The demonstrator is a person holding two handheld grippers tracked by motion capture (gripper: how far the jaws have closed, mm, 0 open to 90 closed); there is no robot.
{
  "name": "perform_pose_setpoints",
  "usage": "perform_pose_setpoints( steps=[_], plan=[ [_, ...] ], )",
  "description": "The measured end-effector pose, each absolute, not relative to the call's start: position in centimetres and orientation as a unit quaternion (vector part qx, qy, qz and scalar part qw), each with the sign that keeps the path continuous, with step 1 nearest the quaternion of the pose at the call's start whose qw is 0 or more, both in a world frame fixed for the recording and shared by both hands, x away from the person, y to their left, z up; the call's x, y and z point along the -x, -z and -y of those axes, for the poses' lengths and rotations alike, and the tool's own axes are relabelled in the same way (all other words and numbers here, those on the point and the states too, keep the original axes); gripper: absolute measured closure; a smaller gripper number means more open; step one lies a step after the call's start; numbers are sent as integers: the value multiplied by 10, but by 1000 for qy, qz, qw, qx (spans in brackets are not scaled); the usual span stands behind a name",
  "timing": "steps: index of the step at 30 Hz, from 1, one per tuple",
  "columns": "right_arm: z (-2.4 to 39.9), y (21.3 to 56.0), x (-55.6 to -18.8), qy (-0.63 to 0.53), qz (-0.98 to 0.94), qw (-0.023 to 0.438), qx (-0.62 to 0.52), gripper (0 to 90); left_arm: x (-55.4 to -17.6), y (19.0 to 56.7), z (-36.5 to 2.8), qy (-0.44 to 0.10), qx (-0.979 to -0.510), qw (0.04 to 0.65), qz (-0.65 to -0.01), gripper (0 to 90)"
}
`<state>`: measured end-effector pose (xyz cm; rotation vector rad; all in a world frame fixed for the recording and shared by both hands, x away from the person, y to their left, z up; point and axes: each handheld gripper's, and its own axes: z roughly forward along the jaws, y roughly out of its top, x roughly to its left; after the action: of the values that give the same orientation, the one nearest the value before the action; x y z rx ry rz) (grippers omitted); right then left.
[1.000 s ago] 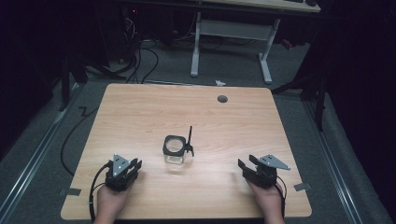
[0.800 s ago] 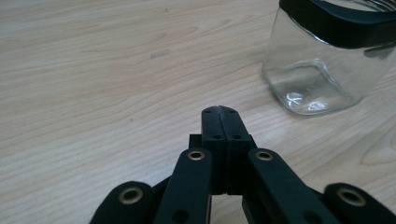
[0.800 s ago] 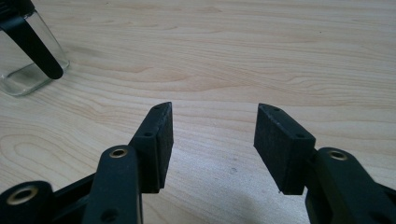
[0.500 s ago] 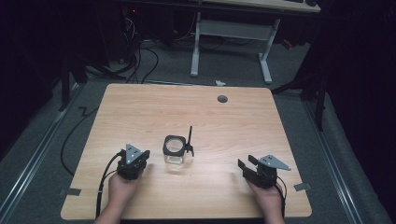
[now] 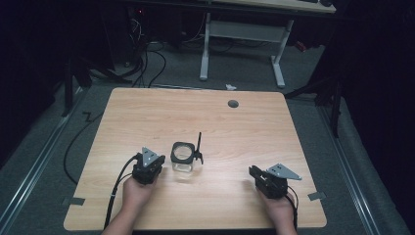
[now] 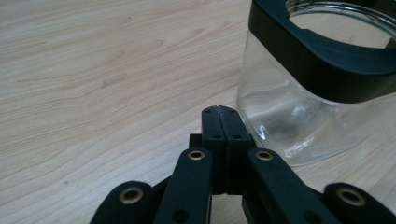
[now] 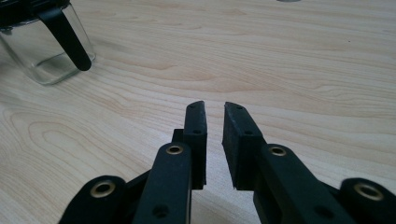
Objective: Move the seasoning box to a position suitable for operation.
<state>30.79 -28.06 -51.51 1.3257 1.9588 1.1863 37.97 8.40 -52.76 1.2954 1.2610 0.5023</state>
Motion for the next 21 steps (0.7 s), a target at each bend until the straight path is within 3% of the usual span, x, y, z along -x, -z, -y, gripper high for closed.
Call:
perform_pose_setpoints(
  steps=[7,21],
  plan=[
    [283,518,-309,-435,-715,239,-493,773,-375,527,-75,-213,-564,596,-531,900],
    [285,518,-309,-438,-718,240,-485,839,-349,525,-49,-186,-587,604,-505,900]
  ],
)
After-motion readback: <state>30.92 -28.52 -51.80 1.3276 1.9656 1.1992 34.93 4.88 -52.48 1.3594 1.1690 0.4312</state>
